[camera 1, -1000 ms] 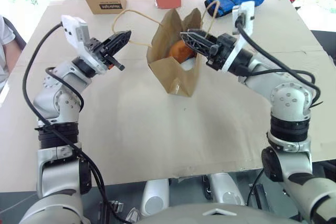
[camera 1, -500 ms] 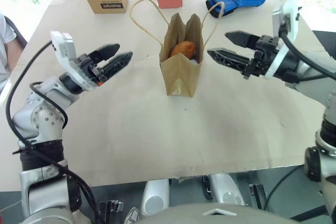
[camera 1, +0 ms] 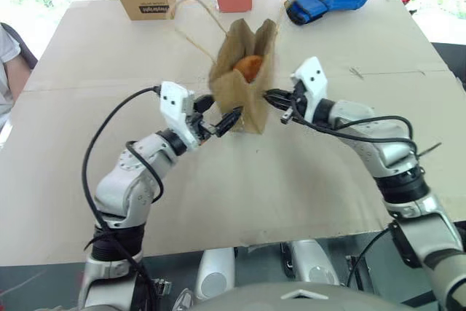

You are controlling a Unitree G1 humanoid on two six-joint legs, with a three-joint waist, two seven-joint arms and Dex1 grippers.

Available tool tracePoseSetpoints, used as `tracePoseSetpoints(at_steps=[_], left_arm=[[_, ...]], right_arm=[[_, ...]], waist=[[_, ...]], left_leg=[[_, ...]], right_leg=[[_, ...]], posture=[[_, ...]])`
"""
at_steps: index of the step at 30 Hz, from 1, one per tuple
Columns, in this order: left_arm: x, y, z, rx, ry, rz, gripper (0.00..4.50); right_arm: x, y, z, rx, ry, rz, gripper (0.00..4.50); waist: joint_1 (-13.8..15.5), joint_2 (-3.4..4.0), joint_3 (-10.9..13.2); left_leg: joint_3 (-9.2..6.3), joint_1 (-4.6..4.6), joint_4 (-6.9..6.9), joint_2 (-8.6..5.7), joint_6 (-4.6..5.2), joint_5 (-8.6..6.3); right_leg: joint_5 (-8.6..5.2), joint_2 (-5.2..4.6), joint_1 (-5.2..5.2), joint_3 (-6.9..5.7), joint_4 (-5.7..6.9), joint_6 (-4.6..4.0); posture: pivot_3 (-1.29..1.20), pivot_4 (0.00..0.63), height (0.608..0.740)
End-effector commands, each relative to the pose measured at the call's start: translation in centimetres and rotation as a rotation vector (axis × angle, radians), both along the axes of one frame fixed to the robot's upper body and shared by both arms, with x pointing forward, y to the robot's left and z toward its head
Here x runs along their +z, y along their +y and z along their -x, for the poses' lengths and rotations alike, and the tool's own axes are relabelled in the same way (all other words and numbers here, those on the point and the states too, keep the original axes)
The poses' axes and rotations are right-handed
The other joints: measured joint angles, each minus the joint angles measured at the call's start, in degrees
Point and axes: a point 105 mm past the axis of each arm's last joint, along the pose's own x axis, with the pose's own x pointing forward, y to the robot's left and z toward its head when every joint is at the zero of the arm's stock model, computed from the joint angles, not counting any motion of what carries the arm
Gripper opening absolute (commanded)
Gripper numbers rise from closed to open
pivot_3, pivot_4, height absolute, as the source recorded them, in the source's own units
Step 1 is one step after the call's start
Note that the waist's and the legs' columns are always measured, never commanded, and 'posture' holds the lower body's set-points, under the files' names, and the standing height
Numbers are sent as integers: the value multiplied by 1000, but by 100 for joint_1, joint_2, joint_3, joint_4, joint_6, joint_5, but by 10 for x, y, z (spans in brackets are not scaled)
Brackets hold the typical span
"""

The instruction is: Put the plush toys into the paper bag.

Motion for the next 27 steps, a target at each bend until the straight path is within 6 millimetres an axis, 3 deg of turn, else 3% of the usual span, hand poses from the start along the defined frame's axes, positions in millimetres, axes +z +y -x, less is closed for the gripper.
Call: tracePoseSetpoints(at_steps=[1,6,11,16,17,20,22,27], left_arm=[[17,-6,2,28,-87,-13,4500],[21,-8,-9,101,-104,9,4500],[17,-14,-28,182,-80,64,4500],[7,-21,-35,181,-81,35,2248],[7,-19,-37,183,-92,30,2019],[10,-11,-39,141,-125,1,769],[15,-8,-37,55,-162,-18,0],[29,13,-17,-285,-240,-120,0]], right_arm=[[15,13,6,63,-43,-68,45],[7,31,4,96,1,-117,45],[-6,28,-1,75,28,-118,45],[2,8,9,51,-1,-134,0],[6,2,15,49,-17,-133,0],[11,-21,33,34,-77,-94,780],[13,-35,49,45,-88,-75,1620],[13,-79,81,41,-124,49,4162]], waist=[[4,0,0],[21,0,0],[41,0,0],[36,-1,-1],[26,0,-1],[37,0,-1],[48,-1,-1],[20,0,0]], left_leg=[[-1,0,0,0,0,0],[-1,1,10,-2,-1,1],[-1,3,16,-5,-2,2],[-2,4,16,-6,-2,2],[-2,8,13,-6,-2,2],[-3,11,12,-6,-2,2],[-3,11,13,-10,-2,2],[0,25,13,-9,-2,2]], right_leg=[[0,0,0,-1,0,0],[1,-1,4,-2,6,1],[1,-1,3,-2,18,1],[1,-1,2,-1,25,1],[1,-1,2,-1,33,1],[0,-1,1,-1,41,1],[0,-3,2,-1,40,1],[-2,-2,11,2,39,-1]], posture=[[0,150,740],[0,150,740],[0,150,740],[0,150,740],[0,150,740],[0,150,740],[0,150,740],[0,150,740]])
